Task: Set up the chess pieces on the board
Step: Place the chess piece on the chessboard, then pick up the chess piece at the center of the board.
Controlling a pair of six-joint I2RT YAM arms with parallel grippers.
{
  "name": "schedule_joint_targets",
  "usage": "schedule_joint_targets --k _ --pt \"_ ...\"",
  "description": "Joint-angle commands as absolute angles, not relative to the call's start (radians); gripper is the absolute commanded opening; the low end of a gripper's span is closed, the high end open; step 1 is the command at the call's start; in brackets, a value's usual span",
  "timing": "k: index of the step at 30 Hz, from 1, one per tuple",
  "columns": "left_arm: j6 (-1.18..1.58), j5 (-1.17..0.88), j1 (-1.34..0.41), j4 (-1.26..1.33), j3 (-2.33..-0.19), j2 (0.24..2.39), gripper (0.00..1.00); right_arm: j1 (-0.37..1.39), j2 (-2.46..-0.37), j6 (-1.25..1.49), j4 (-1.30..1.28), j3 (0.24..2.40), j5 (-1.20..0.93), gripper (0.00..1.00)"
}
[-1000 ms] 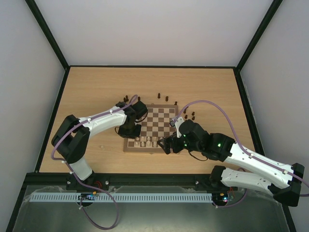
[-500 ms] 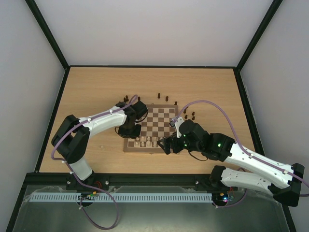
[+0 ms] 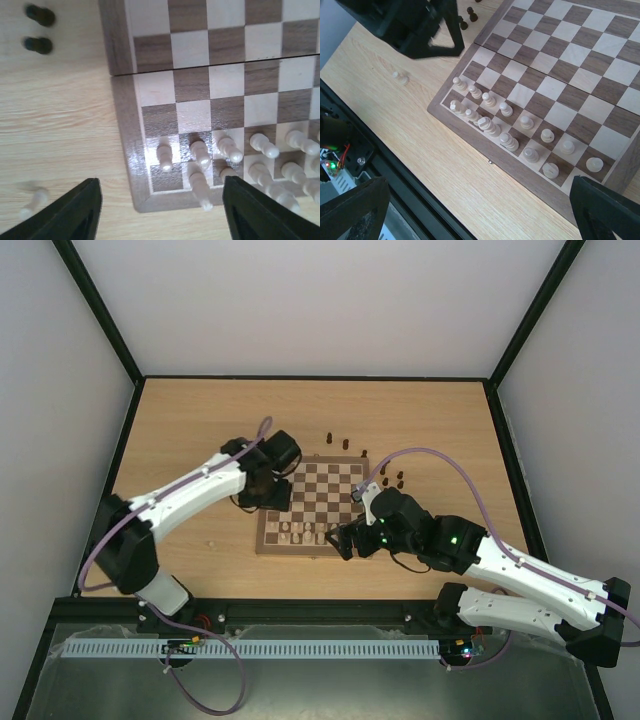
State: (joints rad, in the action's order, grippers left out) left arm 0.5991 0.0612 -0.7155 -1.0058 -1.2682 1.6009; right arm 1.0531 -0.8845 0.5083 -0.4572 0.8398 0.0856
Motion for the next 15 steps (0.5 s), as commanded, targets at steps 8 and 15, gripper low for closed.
schedule_joint_targets --k 8,15 --pt "0.673 0.065 -0.578 -1.183 -1.101 1.284 0.99 1.048 -0.870 0.508 -0.458 0.832 0.059 0.99" --pt "0.690 -0.016 -0.465 -1.165 -0.896 1.142 0.99 1.049 -0.852 0.500 -0.448 0.829 0.006 0.99"
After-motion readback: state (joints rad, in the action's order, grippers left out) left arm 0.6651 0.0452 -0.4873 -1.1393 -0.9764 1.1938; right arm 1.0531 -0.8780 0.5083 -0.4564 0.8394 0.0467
